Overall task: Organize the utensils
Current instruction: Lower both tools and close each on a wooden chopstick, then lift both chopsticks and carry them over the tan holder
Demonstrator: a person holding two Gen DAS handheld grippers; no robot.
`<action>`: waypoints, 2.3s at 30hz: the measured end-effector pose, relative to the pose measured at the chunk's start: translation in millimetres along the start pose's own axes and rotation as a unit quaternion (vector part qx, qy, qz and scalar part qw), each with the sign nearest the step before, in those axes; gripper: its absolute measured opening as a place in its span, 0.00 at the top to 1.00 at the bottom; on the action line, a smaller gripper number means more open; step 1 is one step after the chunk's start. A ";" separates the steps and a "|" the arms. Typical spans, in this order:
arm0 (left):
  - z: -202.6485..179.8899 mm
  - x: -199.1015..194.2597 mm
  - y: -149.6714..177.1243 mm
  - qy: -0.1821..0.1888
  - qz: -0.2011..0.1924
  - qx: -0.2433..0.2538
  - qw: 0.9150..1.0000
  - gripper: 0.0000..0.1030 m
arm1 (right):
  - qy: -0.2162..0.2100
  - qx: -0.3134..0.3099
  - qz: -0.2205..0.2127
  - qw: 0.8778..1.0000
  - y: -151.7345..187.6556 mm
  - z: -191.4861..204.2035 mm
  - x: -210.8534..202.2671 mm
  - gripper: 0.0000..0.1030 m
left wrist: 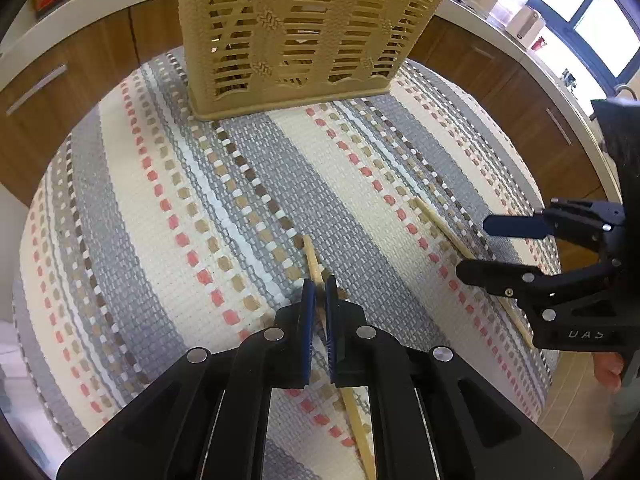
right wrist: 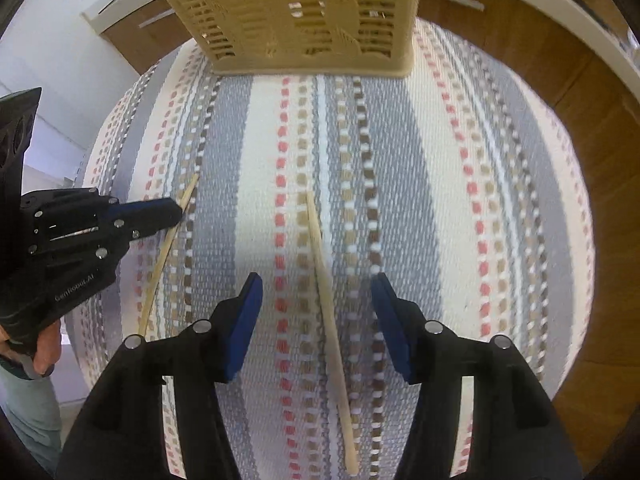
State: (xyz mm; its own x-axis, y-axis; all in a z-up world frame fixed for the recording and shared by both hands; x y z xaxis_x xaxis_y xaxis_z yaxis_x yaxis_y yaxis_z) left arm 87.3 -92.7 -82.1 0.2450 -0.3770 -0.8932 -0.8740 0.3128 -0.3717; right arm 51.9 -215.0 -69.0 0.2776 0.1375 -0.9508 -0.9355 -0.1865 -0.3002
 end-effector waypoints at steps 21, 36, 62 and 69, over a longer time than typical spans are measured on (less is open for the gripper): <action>-1.1 -21.9 -2.2 0.013 -0.040 0.008 0.999 0.97 | -0.020 -0.026 -0.024 0.999 -4.1 3.4 1.8 0.96; -18.6 -164.4 5.6 0.032 -0.321 0.010 0.947 0.97 | -0.038 -0.008 -0.268 0.963 26.3 12.8 -127.8 0.96; 7.3 -214.6 -137.5 -0.021 -0.595 -0.021 0.803 0.97 | 0.003 0.004 -0.456 0.890 -133.1 -4.1 -221.2 0.96; 24.9 -177.6 -143.9 -0.029 -0.598 -0.031 0.800 0.97 | 0.003 0.006 -0.437 0.899 -158.6 -11.1 -181.7 0.96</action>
State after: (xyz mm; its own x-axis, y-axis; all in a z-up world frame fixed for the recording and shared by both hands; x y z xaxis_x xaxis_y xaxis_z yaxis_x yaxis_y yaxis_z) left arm 180.1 -49.1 123.8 0.9392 -0.3335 0.0821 -0.0180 -0.2863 -0.9580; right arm 152.3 -221.2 150.5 0.9093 0.2213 -0.3525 -0.3616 0.0004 -0.9323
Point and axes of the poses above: each gripper's, at about its wrist camera, not at the fingertips, and x roughly the way its jaws point, z to its left, y to its underside, the point moved 2 cm from there along x, roughly the way its jaws point, and after that the axes turned 3 degrees about -x, right-handed, at the moved point
